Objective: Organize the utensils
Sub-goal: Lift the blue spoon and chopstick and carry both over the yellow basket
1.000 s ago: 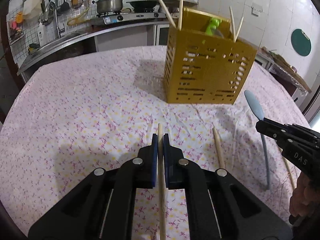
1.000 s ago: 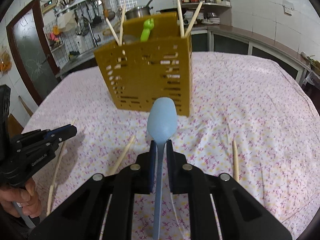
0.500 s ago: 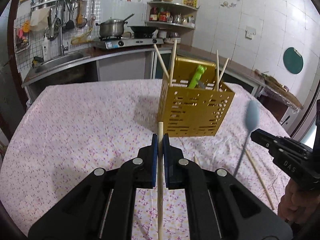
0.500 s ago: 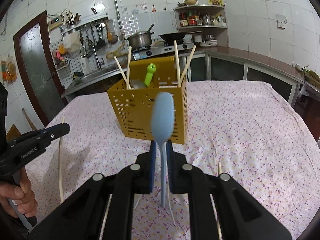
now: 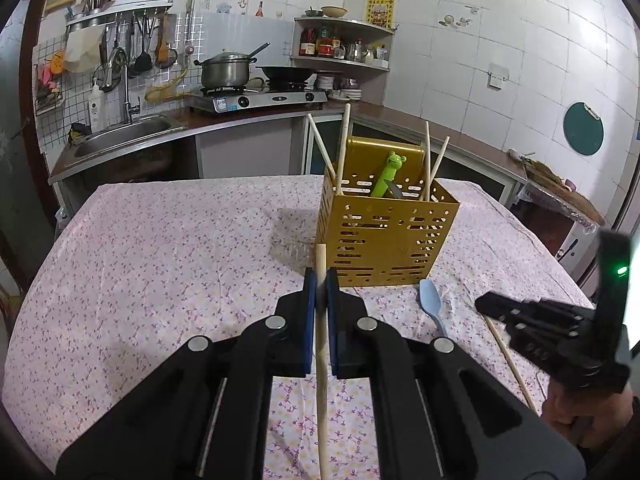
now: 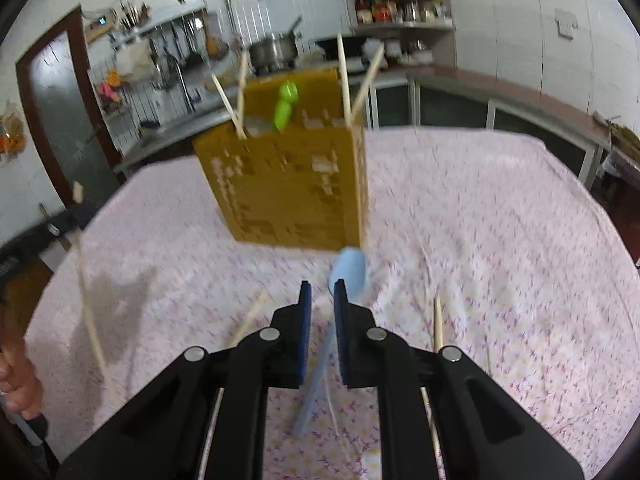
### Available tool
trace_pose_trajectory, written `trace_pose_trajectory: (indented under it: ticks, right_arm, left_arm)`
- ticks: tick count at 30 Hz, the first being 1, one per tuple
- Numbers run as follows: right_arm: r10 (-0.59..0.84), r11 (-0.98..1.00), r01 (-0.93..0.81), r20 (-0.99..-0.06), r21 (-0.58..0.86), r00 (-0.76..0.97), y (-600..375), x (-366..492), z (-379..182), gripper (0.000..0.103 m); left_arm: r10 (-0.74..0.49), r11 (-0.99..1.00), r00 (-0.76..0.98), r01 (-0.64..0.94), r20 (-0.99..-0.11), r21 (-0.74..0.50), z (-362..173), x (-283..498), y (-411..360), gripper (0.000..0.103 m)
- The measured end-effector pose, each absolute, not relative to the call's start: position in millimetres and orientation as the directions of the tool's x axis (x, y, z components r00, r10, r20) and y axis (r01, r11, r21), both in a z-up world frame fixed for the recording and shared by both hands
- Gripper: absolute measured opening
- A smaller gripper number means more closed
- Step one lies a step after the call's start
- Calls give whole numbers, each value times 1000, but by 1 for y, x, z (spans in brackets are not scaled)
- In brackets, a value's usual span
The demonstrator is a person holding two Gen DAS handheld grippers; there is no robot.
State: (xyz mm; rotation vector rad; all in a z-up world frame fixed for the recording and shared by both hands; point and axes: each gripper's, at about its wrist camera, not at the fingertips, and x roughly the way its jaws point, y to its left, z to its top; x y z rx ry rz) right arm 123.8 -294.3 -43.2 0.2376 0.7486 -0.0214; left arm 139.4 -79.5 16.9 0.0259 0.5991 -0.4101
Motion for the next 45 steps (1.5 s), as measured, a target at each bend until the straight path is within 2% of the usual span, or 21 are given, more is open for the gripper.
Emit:
trace_pose_trajectory:
  ticks: [5, 6, 7, 8, 15, 16, 18, 20, 24, 26, 30, 38, 45]
  right_arm:
    - [77, 970, 117, -730, 211, 680, -295, 142, -70, 13]
    - [72, 970, 126, -740, 208, 668, -295, 146, -75, 18]
    - [67, 969, 135, -751, 205, 657, -297, 150, -80, 29]
    - [71, 968, 140, -760, 209, 646, -298, 155, -85, 34]
    - [59, 966, 166, -796, 197, 602, -295, 178, -108, 34]
    - [41, 972, 161, -796, 172, 604, -293, 180, -109, 32]
    - [10, 979, 156, -795, 131, 607, -288, 182, -110, 20]
    - [20, 978, 152, -795, 140, 607, -291, 183, -109, 13]
    - [41, 973, 153, -782, 173, 622, -296, 178, -105, 10]
    - [48, 971, 150, -765, 187, 642, -300, 173, -100, 5]
    - [40, 974, 143, -755, 176, 654, -301, 170, -94, 5]
    - [33, 976, 157, -810, 153, 585, -304, 177, -107, 9]
    - [62, 966, 161, -785, 203, 616, -313, 177, -107, 6]
  left_arm:
    - [-367, 919, 737, 382, -568, -98, 10, 150, -79, 4]
    - [-368, 918, 735, 383, -570, -99, 9, 152, -80, 4]
    - [-368, 918, 732, 385, -574, -98, 8, 156, -80, 4]
    - [-369, 917, 730, 386, -575, -99, 7, 157, -81, 4]
    - [-380, 913, 710, 391, -593, -116, -3, 171, -82, 4]
    - [-380, 913, 708, 390, -595, -119, -4, 173, -83, 4]
    - [-382, 912, 704, 391, -599, -122, -6, 175, -83, 4]
    - [-382, 912, 701, 390, -602, -125, -8, 177, -82, 4]
    - [-382, 912, 699, 390, -604, -124, -9, 180, -82, 4]
    - [-383, 911, 699, 392, -603, -124, -9, 179, -82, 4]
    - [-378, 913, 704, 391, -601, -116, -9, 179, -81, 4]
    - [-374, 916, 710, 383, -597, -117, -8, 171, -80, 4]
    - [-376, 914, 705, 389, -601, -116, -8, 171, -81, 4]
